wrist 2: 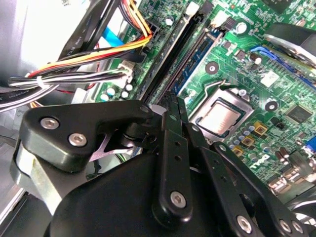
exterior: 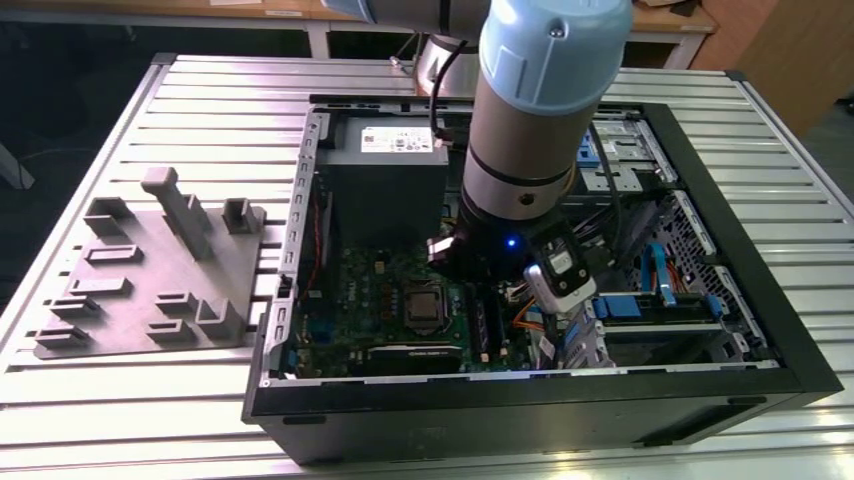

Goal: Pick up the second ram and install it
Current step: 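Insert the second ram into the second slot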

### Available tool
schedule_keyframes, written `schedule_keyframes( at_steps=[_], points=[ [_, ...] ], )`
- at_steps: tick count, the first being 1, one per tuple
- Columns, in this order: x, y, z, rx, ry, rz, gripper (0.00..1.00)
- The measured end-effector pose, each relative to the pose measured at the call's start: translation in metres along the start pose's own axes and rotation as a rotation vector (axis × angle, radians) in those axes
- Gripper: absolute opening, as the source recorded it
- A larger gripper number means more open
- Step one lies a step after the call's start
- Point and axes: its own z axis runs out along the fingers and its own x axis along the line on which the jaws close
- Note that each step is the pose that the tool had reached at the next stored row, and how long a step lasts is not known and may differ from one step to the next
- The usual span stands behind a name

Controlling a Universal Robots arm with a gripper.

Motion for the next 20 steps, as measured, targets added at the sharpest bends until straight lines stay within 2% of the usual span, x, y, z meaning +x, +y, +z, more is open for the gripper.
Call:
schedule_keyframes(
  at_steps=[20],
  points=[
    [0.0002,-0.0005,0.0088,0.0000,0.0000,0.000,0.11]
  ],
)
